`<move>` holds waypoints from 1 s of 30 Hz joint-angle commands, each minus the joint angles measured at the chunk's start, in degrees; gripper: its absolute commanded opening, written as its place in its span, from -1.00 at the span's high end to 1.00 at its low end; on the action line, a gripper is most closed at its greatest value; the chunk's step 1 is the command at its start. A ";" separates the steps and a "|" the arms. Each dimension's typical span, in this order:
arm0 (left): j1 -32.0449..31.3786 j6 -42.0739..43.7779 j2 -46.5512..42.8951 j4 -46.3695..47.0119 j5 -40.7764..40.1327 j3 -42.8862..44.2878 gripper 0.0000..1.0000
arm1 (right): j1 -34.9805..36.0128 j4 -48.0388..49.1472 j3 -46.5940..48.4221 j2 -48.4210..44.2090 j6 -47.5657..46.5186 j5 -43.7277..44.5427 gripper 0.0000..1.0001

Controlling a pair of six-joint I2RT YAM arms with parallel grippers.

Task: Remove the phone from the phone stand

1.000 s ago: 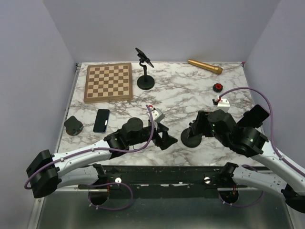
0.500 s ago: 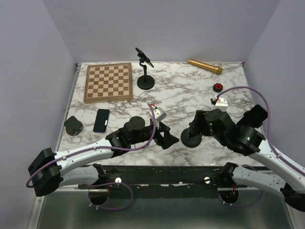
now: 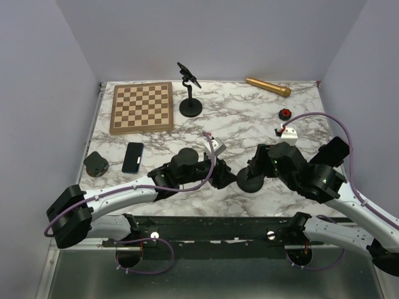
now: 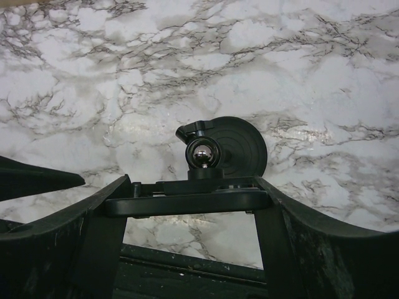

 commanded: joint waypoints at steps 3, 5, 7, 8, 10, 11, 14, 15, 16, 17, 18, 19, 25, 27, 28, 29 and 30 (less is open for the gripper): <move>-0.50 3.67 8.17 4.41 4.47 8.29 -0.23 | 0.26 4.36 0.89 0.45 -3.23 -4.07 0.99; -0.64 4.57 10.49 4.20 5.20 10.33 -0.25 | 0.30 4.28 1.55 1.05 -3.23 -4.62 0.99; -0.80 5.11 12.55 4.08 5.29 11.82 -0.20 | 0.28 3.83 2.06 1.64 -3.14 -4.69 0.99; -0.80 5.21 13.07 4.00 5.13 12.26 -0.13 | 0.27 3.74 2.16 1.80 -3.19 -4.76 0.99; -1.01 5.39 13.98 4.23 5.55 12.79 -0.07 | 0.30 3.78 2.25 1.62 -3.14 -4.66 0.99; -1.29 5.54 14.36 4.33 5.59 12.97 -0.07 | 0.26 3.74 2.35 1.55 -3.01 -4.57 0.99; -2.25 6.26 15.31 3.75 5.30 13.72 -0.08 | 0.26 3.76 2.72 1.28 -2.99 -4.46 0.99; -2.53 6.46 15.64 3.64 5.25 13.84 -0.07 | 0.26 3.78 2.86 1.34 -2.97 -4.41 0.99; -2.72 6.49 15.79 3.71 5.16 13.86 -0.03 | 0.28 3.75 2.98 1.29 -2.90 -4.40 0.99; -2.88 6.49 15.95 3.73 5.05 13.82 0.04 | 0.26 3.73 2.99 1.44 -2.96 -4.25 0.99; -3.01 6.50 15.96 3.81 4.91 13.86 0.08 | 0.26 3.67 3.00 1.52 -2.93 -4.18 0.99; -3.17 6.54 16.07 3.77 4.84 13.86 0.13 | 0.26 3.63 2.99 1.58 -2.97 -4.10 0.99; -3.90 7.10 16.10 2.24 4.26 14.39 0.13 | 0.28 3.42 3.06 1.82 -2.88 -2.89 0.99; -4.20 7.19 15.97 2.14 3.32 14.14 0.00 | 0.27 3.48 3.25 1.89 -2.79 -2.81 0.99; -4.30 7.19 15.97 2.08 3.04 14.05 -0.03 | 0.27 3.49 3.35 1.89 -2.74 -2.79 0.99; -4.32 7.19 15.99 1.88 2.71 14.04 -0.04 | 0.26 3.49 3.47 1.93 -2.80 -2.80 0.99; -4.32 7.12 16.07 1.59 2.49 14.13 -0.08 | 0.26 3.53 3.52 1.97 -2.76 -2.85 0.99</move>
